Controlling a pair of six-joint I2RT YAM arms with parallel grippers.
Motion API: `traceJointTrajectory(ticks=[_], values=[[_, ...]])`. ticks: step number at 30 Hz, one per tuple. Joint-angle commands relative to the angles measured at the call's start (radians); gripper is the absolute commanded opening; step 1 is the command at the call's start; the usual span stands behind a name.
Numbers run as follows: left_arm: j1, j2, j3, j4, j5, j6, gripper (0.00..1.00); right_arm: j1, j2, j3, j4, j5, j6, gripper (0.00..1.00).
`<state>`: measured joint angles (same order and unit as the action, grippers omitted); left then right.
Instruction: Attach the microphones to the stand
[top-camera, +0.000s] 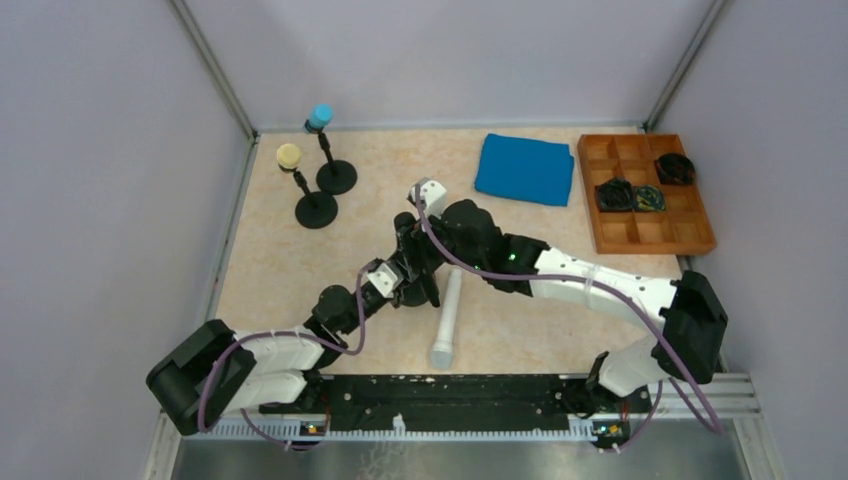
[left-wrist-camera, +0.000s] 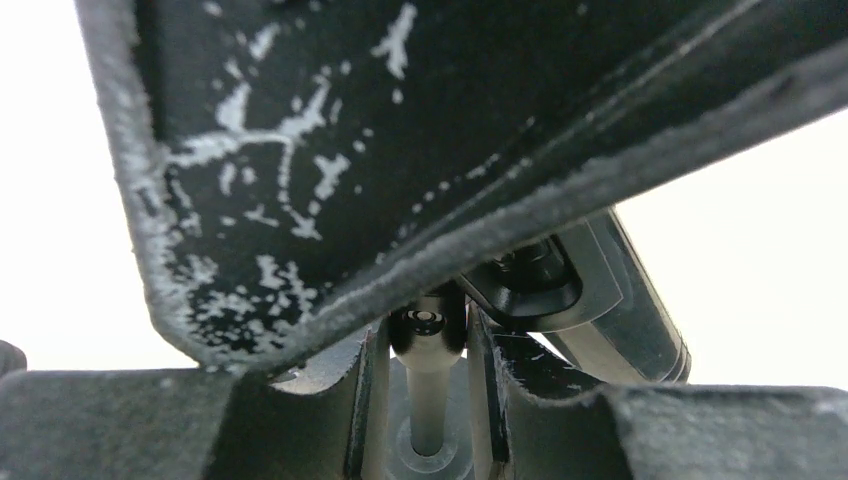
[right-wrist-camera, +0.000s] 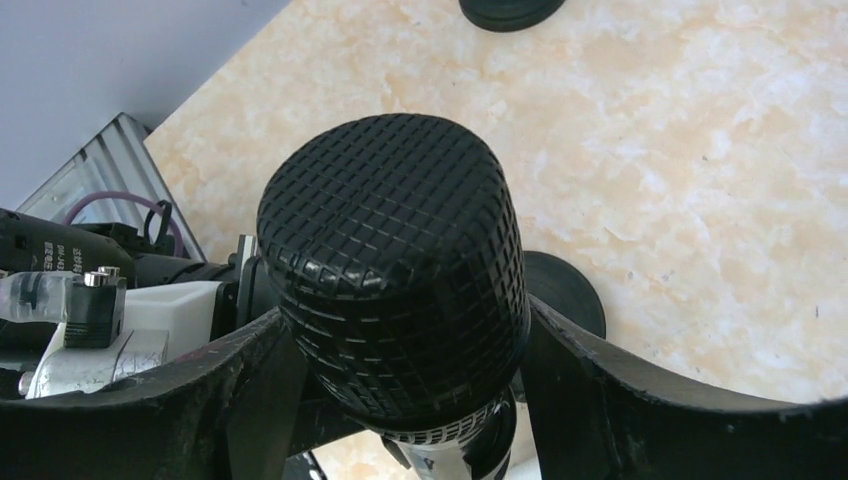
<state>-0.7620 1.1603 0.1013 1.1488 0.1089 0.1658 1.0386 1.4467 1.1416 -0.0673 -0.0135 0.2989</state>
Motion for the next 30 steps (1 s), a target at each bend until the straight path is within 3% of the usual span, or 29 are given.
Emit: traceJointTrajectory(ticks=[1, 8, 15, 19, 26, 30], values=[[-0.014, 0.026, 0.0, -0.095, 0.05, -0.015, 0.0, 0.044, 0.0, 0.07, -0.081, -0.02, 0.025, 0.74], [-0.014, 0.036, -0.018, -0.064, -0.049, -0.1, 0.0, 0.043, -0.108, 0.058, -0.051, 0.201, -0.013, 0.83], [-0.012, 0.065, -0.009, -0.018, -0.212, -0.203, 0.0, 0.043, -0.335, -0.146, 0.218, 0.33, -0.054, 0.84], [0.008, 0.133, 0.045, 0.01, -0.285, -0.223, 0.0, 0.043, -0.423, -0.241, 0.272, 0.356, -0.079, 0.84], [0.183, 0.319, 0.144, 0.188, -0.213, -0.266, 0.0, 0.043, -0.531, -0.354, 0.2, 0.409, -0.104, 0.84], [0.257, 0.431, 0.216, 0.288, -0.233, -0.176, 0.0, 0.043, -0.58, -0.403, 0.177, 0.438, -0.124, 0.84]])
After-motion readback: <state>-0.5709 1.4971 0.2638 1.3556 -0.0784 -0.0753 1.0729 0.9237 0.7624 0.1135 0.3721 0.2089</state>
